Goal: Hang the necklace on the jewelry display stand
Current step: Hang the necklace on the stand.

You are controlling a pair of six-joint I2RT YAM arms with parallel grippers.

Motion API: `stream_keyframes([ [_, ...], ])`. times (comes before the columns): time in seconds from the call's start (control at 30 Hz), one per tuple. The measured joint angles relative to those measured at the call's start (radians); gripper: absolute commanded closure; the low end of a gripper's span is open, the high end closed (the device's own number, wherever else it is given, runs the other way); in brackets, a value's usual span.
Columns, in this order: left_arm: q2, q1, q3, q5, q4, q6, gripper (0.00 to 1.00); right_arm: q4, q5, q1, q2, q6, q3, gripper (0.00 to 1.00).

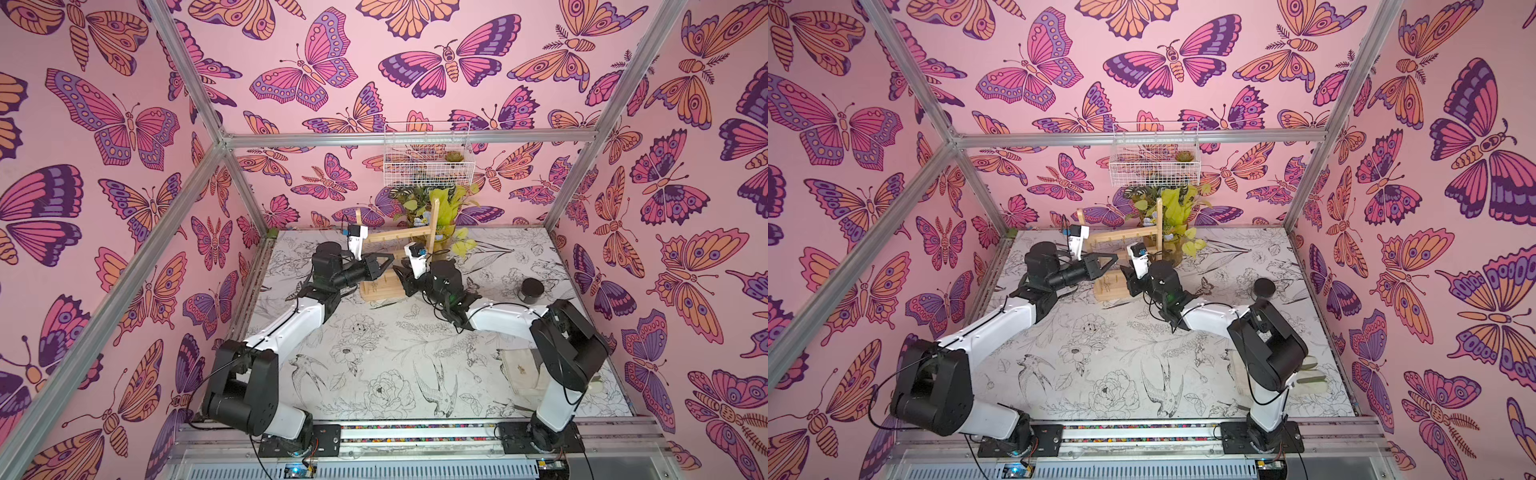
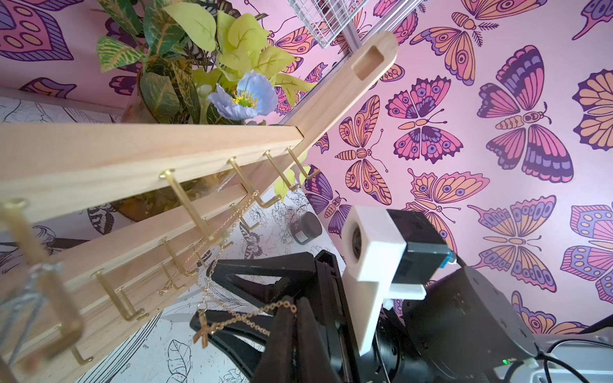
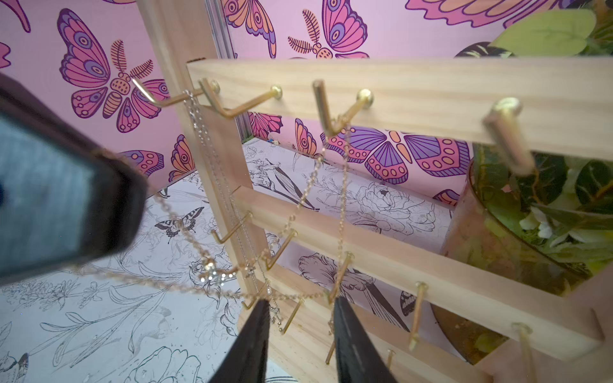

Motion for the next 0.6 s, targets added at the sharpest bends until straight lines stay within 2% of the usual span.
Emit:
stream_keyframes([
  [0.37, 0.0, 0.0, 0.0, 0.001, 0.0, -0.003, 0.93, 0.015, -0.026, 0.0, 0.009, -0.012, 0.034, 0.72],
  [0.6, 0.0, 0.0, 0.0, 0.003, 0.001, -0.007, 0.93, 0.022, -0.026, 0.0, 0.033, -0.014, 0.053, 0.84],
])
